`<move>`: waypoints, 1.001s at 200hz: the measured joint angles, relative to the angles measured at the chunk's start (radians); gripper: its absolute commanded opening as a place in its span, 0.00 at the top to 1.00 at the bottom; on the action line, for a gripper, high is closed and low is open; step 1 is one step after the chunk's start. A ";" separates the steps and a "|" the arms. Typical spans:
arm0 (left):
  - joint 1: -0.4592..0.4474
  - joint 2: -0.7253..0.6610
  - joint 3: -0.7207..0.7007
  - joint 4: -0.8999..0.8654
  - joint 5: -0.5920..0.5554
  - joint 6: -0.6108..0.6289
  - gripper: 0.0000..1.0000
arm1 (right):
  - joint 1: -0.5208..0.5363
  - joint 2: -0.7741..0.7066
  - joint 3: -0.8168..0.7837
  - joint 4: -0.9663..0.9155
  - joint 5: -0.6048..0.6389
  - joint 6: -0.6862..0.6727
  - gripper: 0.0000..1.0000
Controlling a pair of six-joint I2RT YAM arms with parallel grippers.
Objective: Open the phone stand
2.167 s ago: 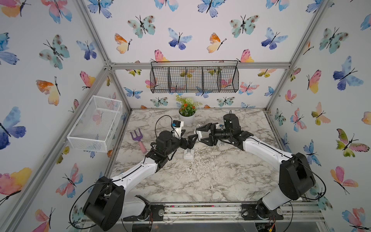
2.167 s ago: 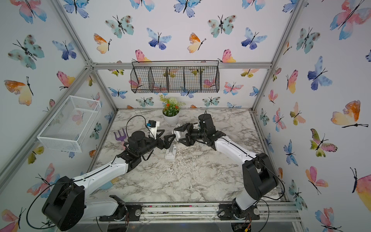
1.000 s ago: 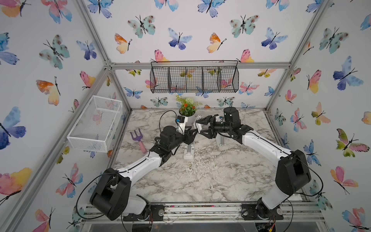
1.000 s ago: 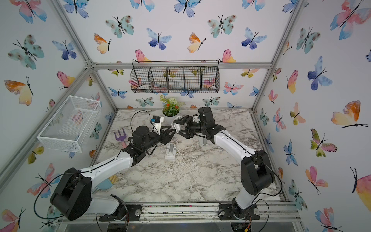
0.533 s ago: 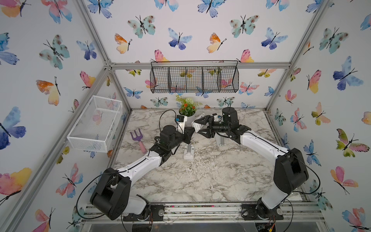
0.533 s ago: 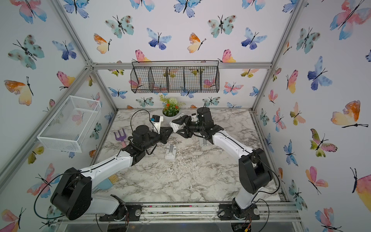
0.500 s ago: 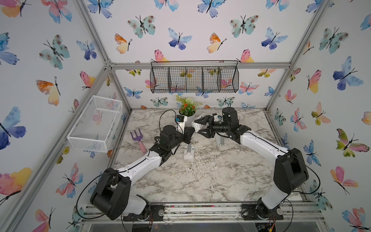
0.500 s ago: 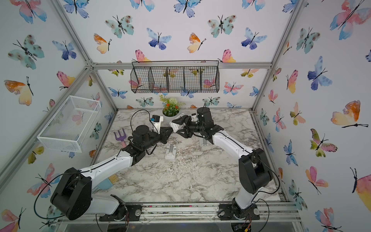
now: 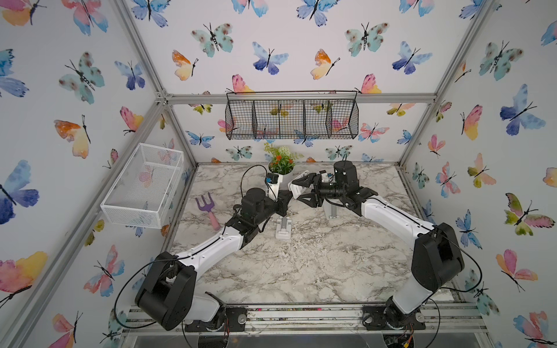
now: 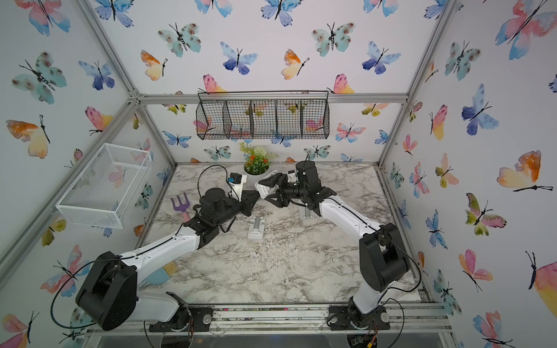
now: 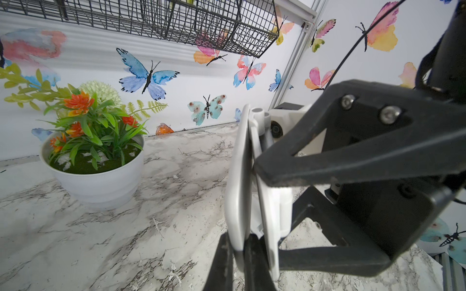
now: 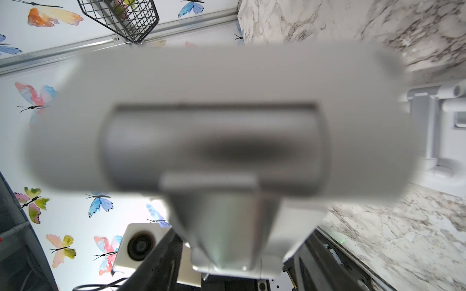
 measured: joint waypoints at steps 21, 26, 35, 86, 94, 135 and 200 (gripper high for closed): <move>0.012 0.000 0.000 0.013 0.033 0.006 1.00 | -0.011 -0.018 0.001 -0.022 -0.004 -0.006 0.98; 0.015 0.000 0.000 0.017 0.042 0.009 1.00 | -0.014 -0.024 0.001 -0.026 -0.005 -0.006 0.97; 0.023 0.000 0.000 0.026 0.057 0.012 1.00 | -0.018 -0.033 0.001 -0.031 -0.012 -0.008 0.98; 0.068 0.000 -0.013 0.060 0.115 0.023 1.00 | -0.037 -0.066 0.002 -0.070 -0.071 -0.009 0.99; 0.074 0.000 -0.015 0.062 0.120 0.024 1.00 | -0.042 -0.068 0.002 -0.074 -0.081 -0.010 0.99; 0.099 0.000 -0.025 0.066 0.129 0.024 1.00 | -0.079 -0.081 0.002 -0.101 -0.136 -0.018 0.99; 0.228 0.026 -0.076 -0.058 -0.075 0.069 1.00 | -0.165 -0.150 0.036 -0.142 -0.230 -0.028 0.67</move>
